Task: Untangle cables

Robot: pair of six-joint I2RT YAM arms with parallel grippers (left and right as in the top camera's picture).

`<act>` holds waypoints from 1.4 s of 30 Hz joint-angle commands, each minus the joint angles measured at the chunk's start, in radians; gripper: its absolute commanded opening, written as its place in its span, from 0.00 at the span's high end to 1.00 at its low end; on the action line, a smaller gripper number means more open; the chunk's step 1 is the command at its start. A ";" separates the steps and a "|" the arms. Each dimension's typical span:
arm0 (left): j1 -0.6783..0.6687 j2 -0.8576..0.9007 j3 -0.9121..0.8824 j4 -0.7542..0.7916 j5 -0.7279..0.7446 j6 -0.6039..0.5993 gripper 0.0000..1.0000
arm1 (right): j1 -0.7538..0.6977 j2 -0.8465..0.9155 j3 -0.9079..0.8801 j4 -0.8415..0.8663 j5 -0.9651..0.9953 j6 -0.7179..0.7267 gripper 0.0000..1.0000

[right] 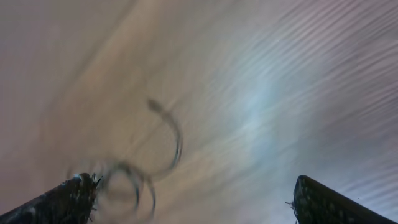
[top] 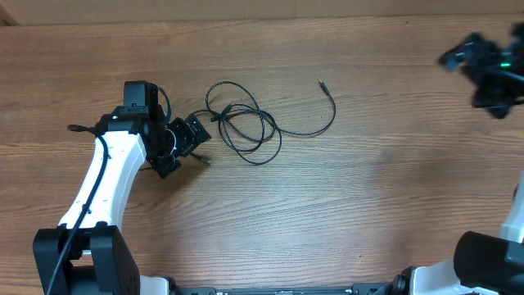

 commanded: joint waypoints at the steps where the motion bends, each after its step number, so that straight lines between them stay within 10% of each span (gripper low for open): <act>1: -0.006 0.003 0.017 0.002 -0.018 0.023 0.00 | 0.124 -0.002 -0.016 -0.017 0.002 0.023 0.00; 19: 0.270 -0.008 0.153 -0.157 -0.013 0.198 0.00 | 0.730 0.099 -0.461 0.629 -0.041 0.059 0.00; 29: 0.359 -0.008 0.153 -0.269 -0.013 0.195 0.00 | 0.980 0.342 -0.565 1.089 0.151 0.002 0.18; 36: 0.352 -0.008 0.152 -0.314 -0.013 0.195 0.00 | 1.011 0.388 -0.553 1.128 0.179 0.010 0.96; 42: 0.319 -0.008 0.150 -0.322 0.020 0.201 0.00 | 0.988 0.256 -0.446 0.990 0.179 0.009 0.96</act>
